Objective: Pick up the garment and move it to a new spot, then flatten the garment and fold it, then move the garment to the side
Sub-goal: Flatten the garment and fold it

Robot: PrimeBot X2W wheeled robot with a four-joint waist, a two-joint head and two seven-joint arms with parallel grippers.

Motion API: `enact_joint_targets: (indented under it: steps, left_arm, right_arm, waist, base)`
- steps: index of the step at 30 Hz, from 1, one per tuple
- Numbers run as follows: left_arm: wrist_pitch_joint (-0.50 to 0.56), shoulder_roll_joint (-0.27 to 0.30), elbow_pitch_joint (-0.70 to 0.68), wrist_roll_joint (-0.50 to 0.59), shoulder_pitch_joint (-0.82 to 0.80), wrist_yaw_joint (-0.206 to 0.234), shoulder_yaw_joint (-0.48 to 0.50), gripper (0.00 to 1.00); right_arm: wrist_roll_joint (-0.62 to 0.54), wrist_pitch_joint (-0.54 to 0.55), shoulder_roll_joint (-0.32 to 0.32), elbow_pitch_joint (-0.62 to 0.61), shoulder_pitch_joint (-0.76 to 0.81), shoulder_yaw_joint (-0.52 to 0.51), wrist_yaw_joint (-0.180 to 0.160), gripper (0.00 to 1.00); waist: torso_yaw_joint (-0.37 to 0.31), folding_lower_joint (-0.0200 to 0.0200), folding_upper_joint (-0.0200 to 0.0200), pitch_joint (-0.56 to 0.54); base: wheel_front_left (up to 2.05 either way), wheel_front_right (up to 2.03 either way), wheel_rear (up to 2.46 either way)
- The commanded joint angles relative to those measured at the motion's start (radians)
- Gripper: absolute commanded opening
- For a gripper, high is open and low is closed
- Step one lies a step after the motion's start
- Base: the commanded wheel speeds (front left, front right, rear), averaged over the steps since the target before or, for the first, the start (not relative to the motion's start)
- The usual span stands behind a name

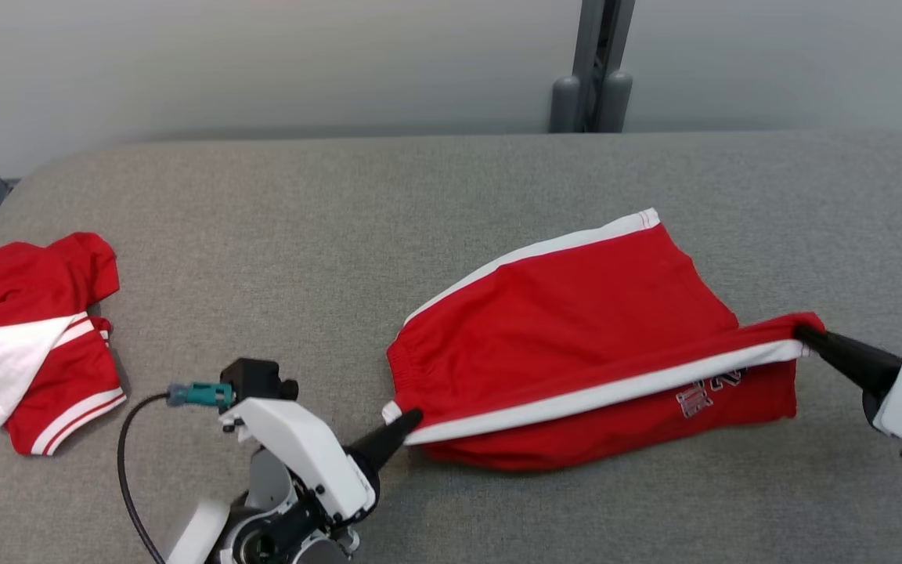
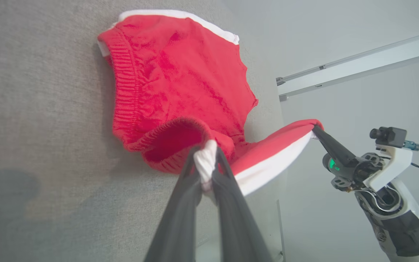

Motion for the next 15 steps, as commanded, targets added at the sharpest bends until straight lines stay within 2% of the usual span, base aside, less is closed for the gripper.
enact_joint_targets:
  steps: [1,5,15]
  left_arm:
    - [0.002,0.004,0.015,0.006,-0.041,0.009,0.012,0.00]
    - [0.014,-0.024,0.048,-0.007,-0.118,0.005,0.017,0.00]
    - [0.032,-0.043,0.168,0.004,-0.286,-0.002,0.032,0.00]
  right_arm:
    - [-0.012,0.016,0.016,0.023,-0.037,-0.014,-0.001,0.00]
    - [-0.065,0.066,0.062,0.096,-0.141,-0.023,-0.001,0.00]
    - [-0.159,0.143,0.195,0.261,-0.364,-0.042,0.000,0.00]
  waist:
    - [0.019,0.0000,0.0000,0.051]
    - [0.028,0.0000,0.0000,0.109]
    - [0.037,0.0000,0.0000,0.220]
  base:
    - [0.00,0.00,0.00]
    - [0.00,0.00,0.00]
    - [0.00,0.00,0.00]
